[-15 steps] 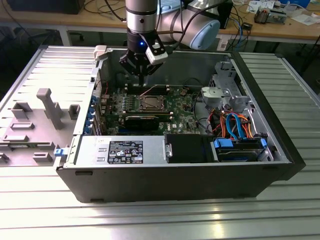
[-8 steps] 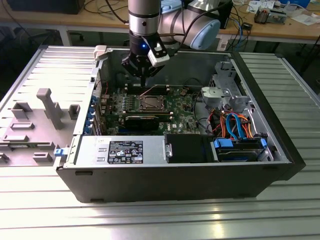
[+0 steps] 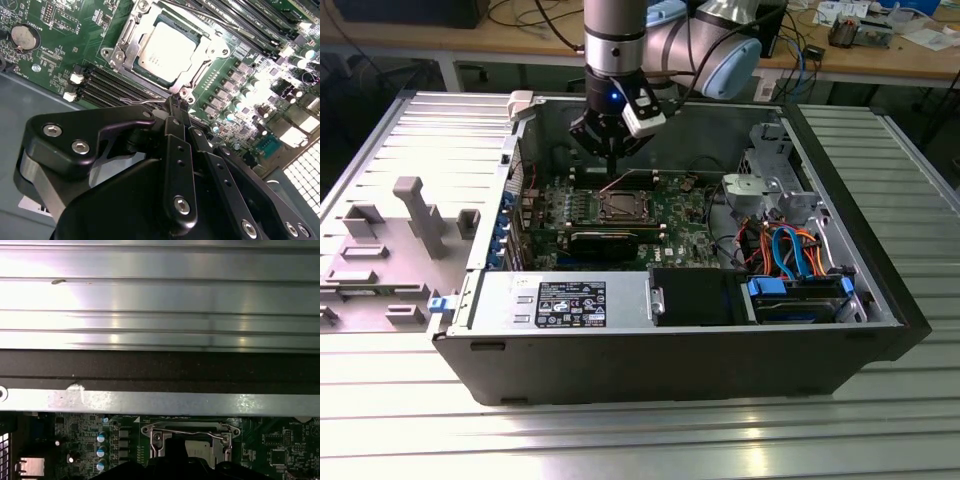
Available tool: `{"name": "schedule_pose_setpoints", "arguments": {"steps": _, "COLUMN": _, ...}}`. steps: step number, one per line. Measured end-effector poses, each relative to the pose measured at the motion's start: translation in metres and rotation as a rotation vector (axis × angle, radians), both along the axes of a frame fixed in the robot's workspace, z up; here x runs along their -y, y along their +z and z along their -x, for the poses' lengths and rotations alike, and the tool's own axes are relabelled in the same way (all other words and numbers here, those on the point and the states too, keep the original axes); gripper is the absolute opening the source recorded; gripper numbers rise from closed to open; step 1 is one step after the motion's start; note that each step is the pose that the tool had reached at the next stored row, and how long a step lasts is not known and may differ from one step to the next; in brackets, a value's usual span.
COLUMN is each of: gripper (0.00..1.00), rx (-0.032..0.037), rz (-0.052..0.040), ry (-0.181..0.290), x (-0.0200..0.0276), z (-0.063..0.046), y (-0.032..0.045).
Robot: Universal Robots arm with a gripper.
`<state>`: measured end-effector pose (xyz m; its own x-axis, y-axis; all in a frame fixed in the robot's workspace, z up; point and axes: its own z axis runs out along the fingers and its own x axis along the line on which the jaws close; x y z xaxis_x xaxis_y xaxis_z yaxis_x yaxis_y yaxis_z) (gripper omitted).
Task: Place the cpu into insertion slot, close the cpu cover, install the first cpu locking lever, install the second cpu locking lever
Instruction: 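Install the first cpu locking lever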
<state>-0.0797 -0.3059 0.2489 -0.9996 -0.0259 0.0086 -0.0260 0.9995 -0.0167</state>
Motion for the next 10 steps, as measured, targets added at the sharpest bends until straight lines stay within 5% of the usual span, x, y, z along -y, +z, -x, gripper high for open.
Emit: {"name": "schedule_pose_setpoints", "arguments": {"steps": 10, "gripper": 0.11, "rx": 0.0001, "rz": 0.0000, "ry": 0.000, "x": -0.0003, "z": -0.0095, "y": -0.0033}}
